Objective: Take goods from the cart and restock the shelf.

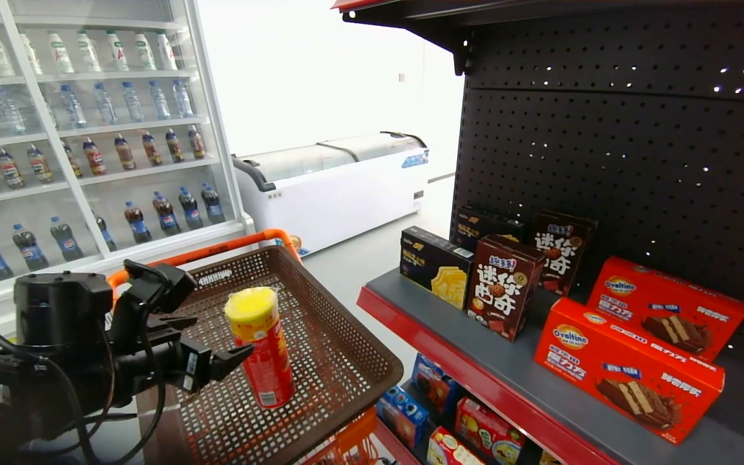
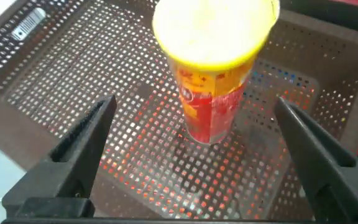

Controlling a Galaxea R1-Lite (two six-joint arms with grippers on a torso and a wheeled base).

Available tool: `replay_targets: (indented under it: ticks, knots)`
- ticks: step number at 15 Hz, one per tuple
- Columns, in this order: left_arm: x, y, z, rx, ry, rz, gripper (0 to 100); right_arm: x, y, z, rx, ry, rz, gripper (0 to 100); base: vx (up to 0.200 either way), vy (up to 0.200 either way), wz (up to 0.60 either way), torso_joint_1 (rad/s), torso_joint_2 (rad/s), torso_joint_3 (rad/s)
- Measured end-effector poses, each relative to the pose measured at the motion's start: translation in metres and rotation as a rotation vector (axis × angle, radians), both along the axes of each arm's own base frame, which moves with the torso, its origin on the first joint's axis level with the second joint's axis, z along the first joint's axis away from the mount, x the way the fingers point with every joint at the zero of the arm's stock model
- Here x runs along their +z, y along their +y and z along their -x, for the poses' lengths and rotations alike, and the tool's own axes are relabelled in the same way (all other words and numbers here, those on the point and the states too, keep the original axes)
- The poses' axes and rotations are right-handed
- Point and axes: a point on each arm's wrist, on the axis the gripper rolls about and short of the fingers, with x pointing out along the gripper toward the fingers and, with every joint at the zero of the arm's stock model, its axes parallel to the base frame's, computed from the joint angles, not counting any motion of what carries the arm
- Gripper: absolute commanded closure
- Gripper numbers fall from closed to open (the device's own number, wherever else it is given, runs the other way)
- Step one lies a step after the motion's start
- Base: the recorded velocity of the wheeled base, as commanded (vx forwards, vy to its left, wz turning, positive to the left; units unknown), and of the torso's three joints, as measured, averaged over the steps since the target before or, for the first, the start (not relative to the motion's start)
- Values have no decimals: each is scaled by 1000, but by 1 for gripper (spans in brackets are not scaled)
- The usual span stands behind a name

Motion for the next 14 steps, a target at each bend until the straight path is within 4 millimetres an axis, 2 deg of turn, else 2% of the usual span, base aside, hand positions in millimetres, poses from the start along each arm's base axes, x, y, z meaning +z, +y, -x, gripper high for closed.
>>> replay_targets:
  ticks: [6,11,14]
  knots:
    - [-37,-17,-35,-37,104,-6,0,0,0,0,0,0,0,0,0,0,0,0,0,0]
    - [-59,-35,-63,-44,72,-15,0,0,0,0,0,0,0,0,0,0,0,0,0,0]
    - [-71,-38,-70,-29,76,-46,0,0,0,0,0,0,0,0,0,0,0,0,0,0]
